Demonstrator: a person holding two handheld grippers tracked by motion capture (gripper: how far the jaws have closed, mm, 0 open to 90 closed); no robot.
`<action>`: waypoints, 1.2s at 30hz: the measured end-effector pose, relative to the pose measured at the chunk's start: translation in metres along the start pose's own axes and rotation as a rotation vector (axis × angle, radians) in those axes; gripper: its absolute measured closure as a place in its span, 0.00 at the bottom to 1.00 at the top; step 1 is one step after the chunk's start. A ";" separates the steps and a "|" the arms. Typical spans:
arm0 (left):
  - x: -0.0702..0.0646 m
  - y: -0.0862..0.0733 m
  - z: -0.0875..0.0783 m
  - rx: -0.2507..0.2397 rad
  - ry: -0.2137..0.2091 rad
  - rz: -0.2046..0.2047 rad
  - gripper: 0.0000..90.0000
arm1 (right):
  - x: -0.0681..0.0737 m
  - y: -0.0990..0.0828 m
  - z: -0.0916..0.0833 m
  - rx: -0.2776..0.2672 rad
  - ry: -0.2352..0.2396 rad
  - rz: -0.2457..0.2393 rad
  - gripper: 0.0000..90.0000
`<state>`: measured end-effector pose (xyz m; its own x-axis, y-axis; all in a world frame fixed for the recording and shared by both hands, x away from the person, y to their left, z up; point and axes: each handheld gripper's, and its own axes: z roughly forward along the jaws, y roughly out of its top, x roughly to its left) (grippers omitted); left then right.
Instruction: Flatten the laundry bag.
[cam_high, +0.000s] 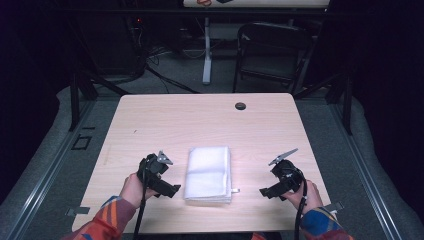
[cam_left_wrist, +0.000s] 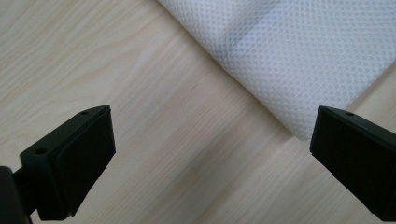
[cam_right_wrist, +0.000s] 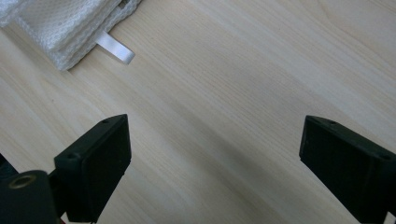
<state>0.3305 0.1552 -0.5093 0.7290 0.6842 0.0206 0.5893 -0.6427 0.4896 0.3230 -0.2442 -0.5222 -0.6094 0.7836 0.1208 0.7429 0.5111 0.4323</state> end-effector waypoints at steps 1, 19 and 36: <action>-0.001 0.001 0.001 -0.004 -0.003 0.006 0.00 | 0.000 0.001 -0.001 0.019 -0.008 -0.016 0.10; -0.033 0.026 0.018 -0.015 -0.039 0.110 0.02 | 0.000 0.001 -0.001 0.037 0.001 -0.027 0.12; -0.063 0.042 0.040 0.014 -0.087 0.214 0.07 | 0.002 0.001 0.000 0.042 0.010 -0.025 0.14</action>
<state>0.3235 0.0717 -0.5249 0.8646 0.5003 0.0471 0.4229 -0.7749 0.4697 0.3228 -0.2422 -0.5216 -0.6308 0.7667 0.1192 0.7380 0.5454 0.3974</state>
